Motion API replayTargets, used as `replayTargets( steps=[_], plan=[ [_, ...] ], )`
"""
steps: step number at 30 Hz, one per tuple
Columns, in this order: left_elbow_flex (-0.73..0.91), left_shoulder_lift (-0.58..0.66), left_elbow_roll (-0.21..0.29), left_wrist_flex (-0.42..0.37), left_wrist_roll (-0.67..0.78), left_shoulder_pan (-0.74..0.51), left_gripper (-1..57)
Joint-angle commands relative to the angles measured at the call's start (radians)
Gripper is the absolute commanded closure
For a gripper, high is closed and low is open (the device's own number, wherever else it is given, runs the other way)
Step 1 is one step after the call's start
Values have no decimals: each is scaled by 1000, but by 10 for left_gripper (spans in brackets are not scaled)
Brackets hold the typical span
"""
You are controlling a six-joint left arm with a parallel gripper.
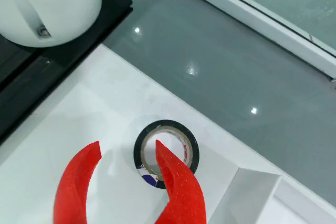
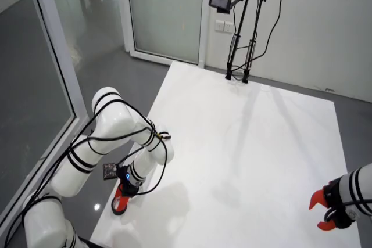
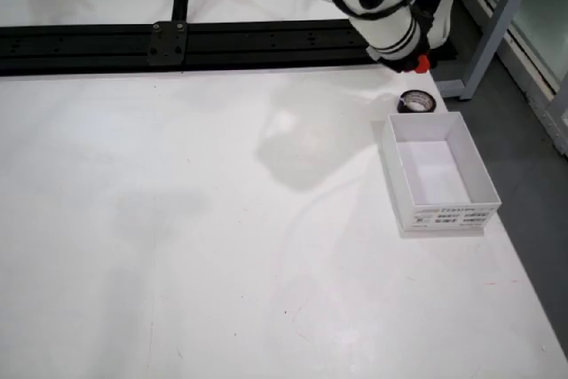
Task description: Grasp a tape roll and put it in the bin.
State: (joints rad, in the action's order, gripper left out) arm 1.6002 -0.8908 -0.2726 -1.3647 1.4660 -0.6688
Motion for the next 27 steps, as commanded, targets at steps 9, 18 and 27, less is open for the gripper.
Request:
replayTargets(
  steps=[9,18,27],
  plan=[
    [-3,-134,-62,170,66,-35,337],
    [-3,-134,-74,168,66,-18,337],
    [-3,-135,-88,181,68,-12,347]
  ],
)
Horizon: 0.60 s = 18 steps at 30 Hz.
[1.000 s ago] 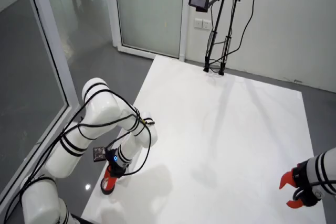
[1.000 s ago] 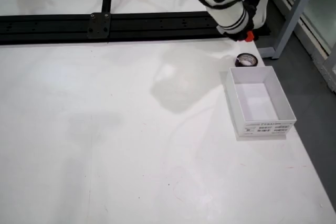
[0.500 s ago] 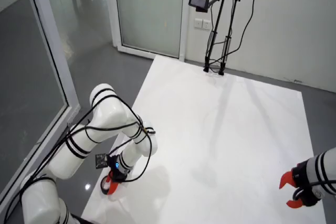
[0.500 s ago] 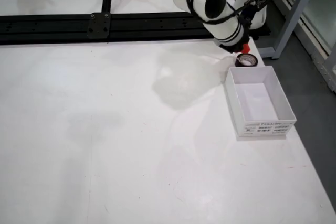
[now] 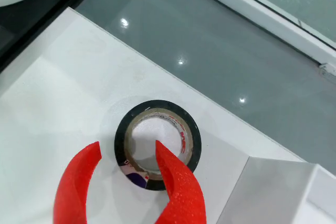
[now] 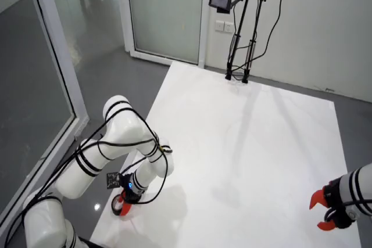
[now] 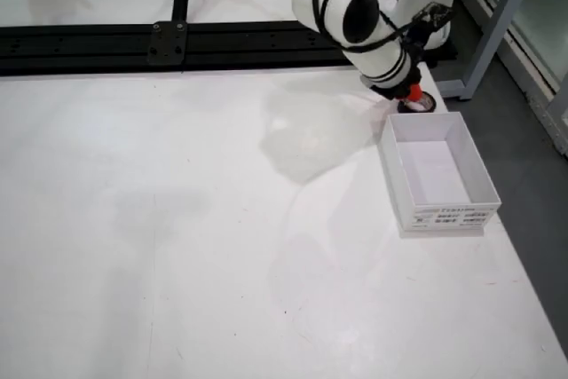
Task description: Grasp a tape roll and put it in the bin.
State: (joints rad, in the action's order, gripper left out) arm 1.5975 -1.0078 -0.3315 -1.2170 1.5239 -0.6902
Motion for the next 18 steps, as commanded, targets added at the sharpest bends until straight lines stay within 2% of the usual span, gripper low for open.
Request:
replayTargets(
  steps=[1,12,18],
  plan=[
    [-1,-18,-29,34,12,11,354],
    [-1,-18,-30,56,12,5,424],
    [-2,-18,-23,63,13,-5,443]
  ],
)
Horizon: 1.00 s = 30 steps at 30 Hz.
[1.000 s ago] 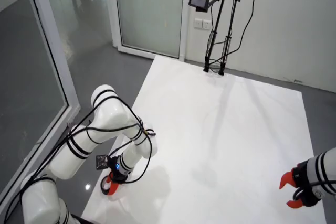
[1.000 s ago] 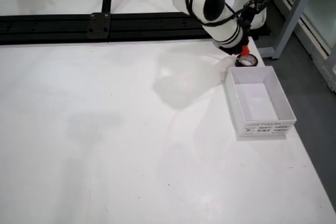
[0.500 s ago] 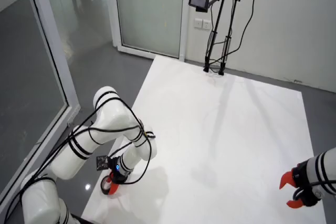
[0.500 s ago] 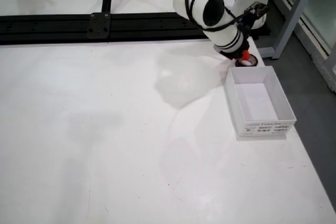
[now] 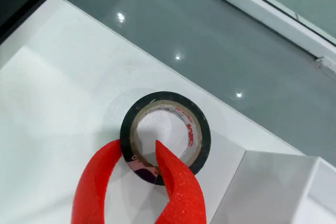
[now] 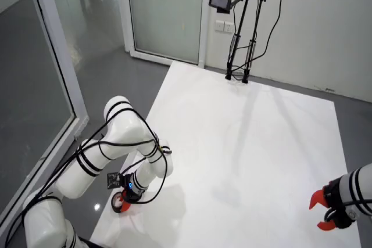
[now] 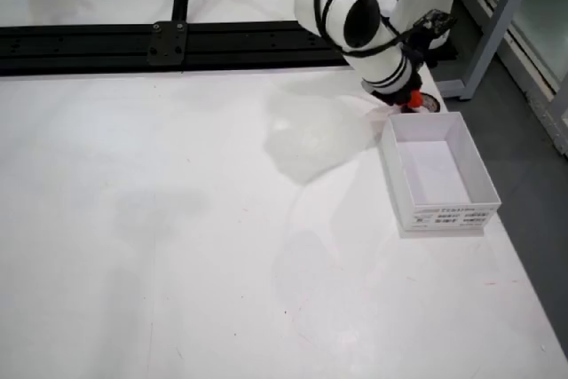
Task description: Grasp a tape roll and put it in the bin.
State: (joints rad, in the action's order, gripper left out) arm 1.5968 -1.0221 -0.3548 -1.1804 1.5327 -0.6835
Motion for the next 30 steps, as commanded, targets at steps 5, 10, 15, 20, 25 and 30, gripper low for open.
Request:
replayTargets(
  steps=[5,10,15,20,25,30],
  plan=[
    [-1,-6,3,35,6,-16,453],
    [-1,-6,7,36,6,-16,473],
    [-1,-6,13,36,6,-18,514],
    [-3,-6,26,35,6,-24,570],
    [-3,-6,45,33,6,-34,571],
    [-3,13,56,15,6,-50,571]
  ],
)
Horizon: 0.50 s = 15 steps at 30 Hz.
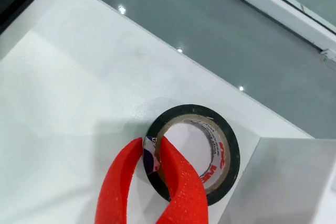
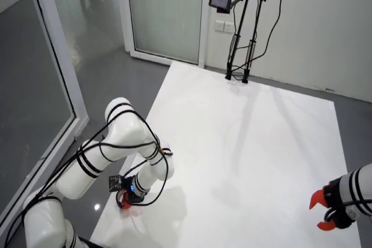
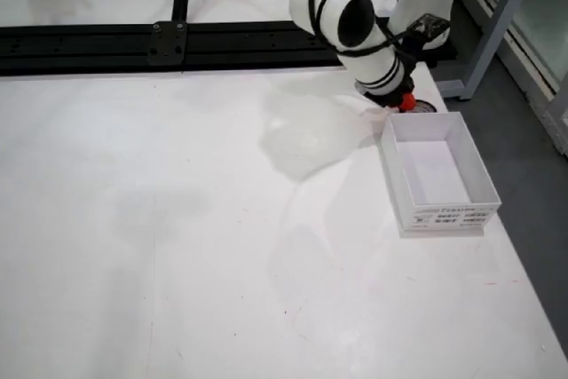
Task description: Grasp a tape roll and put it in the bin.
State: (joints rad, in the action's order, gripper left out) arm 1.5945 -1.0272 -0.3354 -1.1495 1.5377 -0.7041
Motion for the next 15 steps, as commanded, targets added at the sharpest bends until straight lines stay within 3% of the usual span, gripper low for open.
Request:
replayTargets(
  steps=[1,15],
  plan=[
    [-1,24,36,-22,1,-31,571],
    [-2,154,47,-116,1,-57,571]
  ],
)
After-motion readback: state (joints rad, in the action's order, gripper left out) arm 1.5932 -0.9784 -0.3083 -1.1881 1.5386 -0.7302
